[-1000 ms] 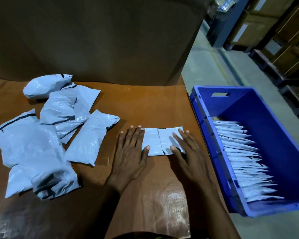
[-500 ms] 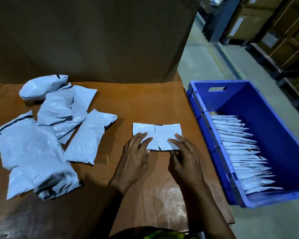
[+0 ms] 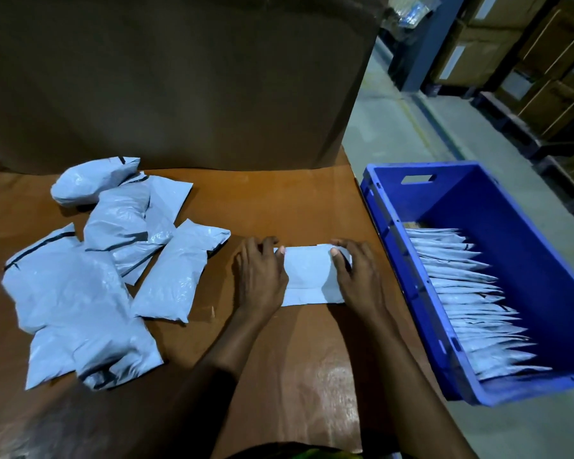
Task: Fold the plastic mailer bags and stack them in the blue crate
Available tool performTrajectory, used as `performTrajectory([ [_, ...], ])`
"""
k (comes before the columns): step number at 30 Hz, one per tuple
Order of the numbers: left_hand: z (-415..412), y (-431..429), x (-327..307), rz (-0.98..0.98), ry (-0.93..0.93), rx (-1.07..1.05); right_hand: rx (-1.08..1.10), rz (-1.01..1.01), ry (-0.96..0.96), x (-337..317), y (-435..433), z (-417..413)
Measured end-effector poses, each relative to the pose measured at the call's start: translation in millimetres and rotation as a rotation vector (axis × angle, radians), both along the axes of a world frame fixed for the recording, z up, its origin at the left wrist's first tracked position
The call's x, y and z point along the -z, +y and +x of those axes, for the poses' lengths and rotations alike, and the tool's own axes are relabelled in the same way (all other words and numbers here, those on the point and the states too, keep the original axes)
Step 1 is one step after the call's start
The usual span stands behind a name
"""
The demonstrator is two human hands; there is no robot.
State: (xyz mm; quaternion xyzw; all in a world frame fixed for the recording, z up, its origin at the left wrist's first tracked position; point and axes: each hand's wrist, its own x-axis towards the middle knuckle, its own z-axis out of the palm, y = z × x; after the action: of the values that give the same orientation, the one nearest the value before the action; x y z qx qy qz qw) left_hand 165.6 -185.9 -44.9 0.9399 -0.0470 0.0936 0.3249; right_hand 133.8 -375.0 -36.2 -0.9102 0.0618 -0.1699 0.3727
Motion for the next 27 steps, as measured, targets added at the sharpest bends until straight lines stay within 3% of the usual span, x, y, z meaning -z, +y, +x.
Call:
performTrajectory([
  [2, -2, -9, 12, 0.198, -0.011, -0.037, 0.08, -0.258, 0.022, 18, 7, 0],
  [5, -16, -16, 18, 0.355, -0.093, 0.121, -0.024, -0.4, -0.034, 18, 23, -7],
  [13, -21, -11, 41, 0.391, -0.082, 0.228, -0.219, -0.454, 0.1, 28, 27, -8],
  [23, -21, -3, 35, 0.417, -0.07, 0.216, -0.251, -0.479, 0.179, 21, 24, -8],
  [27, -43, 15, 35, 0.449, -0.093, 0.157, -0.144, -0.46, 0.212, 21, 30, -32],
])
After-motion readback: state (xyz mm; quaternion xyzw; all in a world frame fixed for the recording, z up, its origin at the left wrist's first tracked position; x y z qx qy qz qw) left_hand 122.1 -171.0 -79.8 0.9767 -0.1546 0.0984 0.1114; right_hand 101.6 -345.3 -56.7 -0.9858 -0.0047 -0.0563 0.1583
